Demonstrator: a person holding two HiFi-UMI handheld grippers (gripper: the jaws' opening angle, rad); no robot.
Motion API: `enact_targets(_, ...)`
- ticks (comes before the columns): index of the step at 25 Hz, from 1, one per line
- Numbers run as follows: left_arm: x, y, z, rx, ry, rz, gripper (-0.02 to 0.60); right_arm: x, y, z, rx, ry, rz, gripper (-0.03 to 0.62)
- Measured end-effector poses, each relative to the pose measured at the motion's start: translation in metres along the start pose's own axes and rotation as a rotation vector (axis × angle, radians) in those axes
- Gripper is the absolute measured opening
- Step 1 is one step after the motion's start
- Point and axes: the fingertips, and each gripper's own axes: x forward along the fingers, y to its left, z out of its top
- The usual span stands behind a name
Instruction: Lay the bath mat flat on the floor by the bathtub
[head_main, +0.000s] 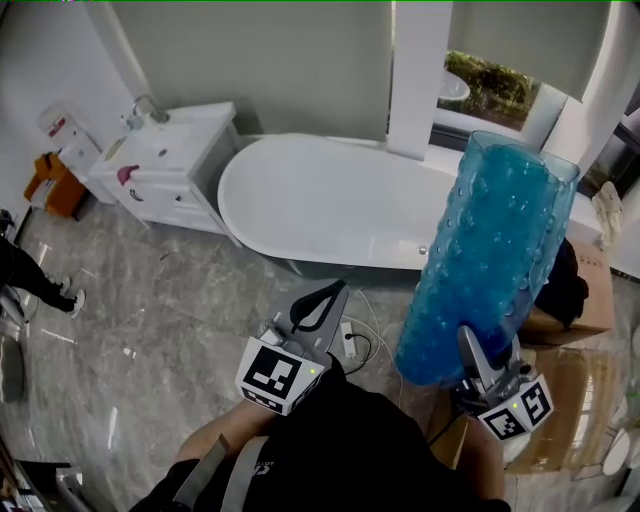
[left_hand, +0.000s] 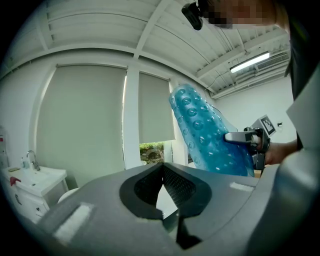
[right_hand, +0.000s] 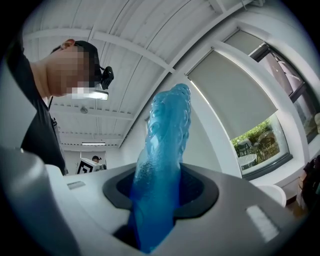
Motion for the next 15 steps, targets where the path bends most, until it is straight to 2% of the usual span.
enact_targets(6, 0.042, -0.001, -0.008, -0.014, 0.004, -0.014, 0.003, 0.002, -0.039, 0.002, -0.008, 0.016, -0.027, 0.169)
enact_targets(10, 0.074, 0.025, -0.010, -0.030, 0.003, -0.023, 0.003, 0.030, -0.066, -0.001, -0.005, 0.042, -0.047, 0.166)
enact_targets(15, 0.115, 0.067, -0.011, -0.046, -0.003, -0.045, 0.002, 0.083, -0.094, -0.011, 0.085, 0.029, -0.051, 0.152)
